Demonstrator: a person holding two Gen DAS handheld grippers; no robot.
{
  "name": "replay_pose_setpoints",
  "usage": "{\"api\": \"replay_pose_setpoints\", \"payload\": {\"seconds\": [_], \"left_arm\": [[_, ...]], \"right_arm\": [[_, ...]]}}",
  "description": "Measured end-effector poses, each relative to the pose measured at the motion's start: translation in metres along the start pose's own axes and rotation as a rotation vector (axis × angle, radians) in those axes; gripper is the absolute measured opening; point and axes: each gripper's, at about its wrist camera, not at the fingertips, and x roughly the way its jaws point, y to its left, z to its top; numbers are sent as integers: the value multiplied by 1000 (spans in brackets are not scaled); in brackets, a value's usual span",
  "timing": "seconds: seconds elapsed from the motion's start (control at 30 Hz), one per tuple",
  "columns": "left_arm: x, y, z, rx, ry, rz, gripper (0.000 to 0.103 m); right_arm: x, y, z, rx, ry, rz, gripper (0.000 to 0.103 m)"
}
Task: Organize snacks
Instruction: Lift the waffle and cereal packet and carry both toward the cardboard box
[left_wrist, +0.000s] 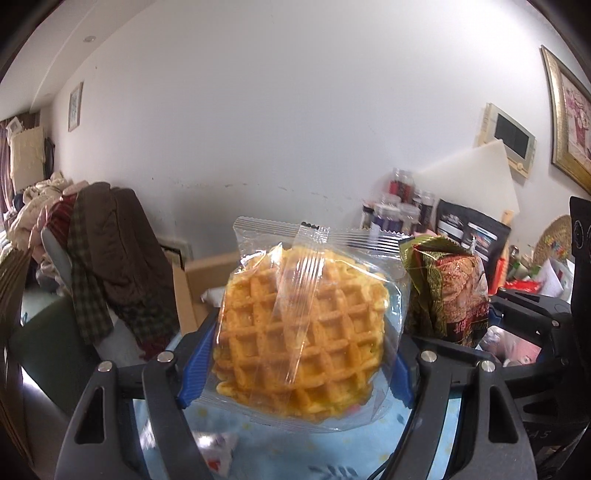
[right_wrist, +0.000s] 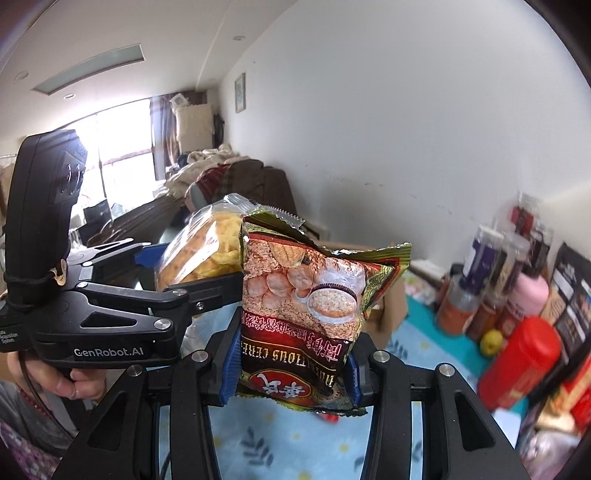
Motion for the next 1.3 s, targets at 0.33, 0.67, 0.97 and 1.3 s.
{"api": "replay_pose_setpoints", "payload": {"seconds": [0.33,0.67,0.97,1.3], "left_arm": [[61,38,47,24,4,32,78],[122,82,92,7,25,23,78],[183,111,104,-18,77,56,78],[241,118,88,-5,191,143,78]], "right_arm": [[59,-29,52,-23,-33,-16,44],[118,-46,95,-38,-54,-7,44],[183,-68,108,-35,0,24,44],[251,-92,97,-9,130,33,44]]}}
